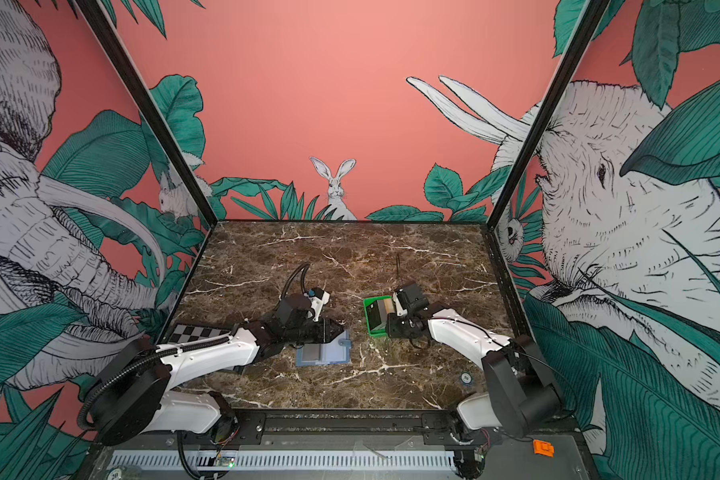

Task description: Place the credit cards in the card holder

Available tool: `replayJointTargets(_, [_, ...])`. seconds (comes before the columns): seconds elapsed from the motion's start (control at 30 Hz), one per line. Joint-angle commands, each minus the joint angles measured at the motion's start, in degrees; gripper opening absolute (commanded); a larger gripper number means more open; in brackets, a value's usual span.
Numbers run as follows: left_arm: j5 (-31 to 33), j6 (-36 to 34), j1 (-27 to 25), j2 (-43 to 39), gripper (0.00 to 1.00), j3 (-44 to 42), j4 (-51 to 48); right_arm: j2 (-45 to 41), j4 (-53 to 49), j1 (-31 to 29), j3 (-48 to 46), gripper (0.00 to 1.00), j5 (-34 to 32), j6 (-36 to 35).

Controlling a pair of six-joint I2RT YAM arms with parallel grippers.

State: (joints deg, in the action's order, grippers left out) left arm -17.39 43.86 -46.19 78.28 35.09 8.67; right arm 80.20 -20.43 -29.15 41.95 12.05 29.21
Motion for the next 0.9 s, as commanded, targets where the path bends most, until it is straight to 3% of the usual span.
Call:
replayJointTargets(0.0, [-0.6, -1.1, -0.4, 1.0, 0.28, 2.5, -0.7, -0.3, 0.9, -1.0, 1.3, 0.40, -0.7, 0.8])
replayJointTargets(0.3, [-1.8, -2.9, -0.3, 3.7, 0.27, 7.8, -4.1, -1.4, 0.1, -1.1, 1.2, 0.41, -4.2, 2.2])
replayJointTargets(0.87, [-4.4, -6.5, -0.7, 19.0, 0.24, 25.1, -11.6, -0.3, 1.4, 0.3, 5.9, 0.58, -3.5, 0.9])
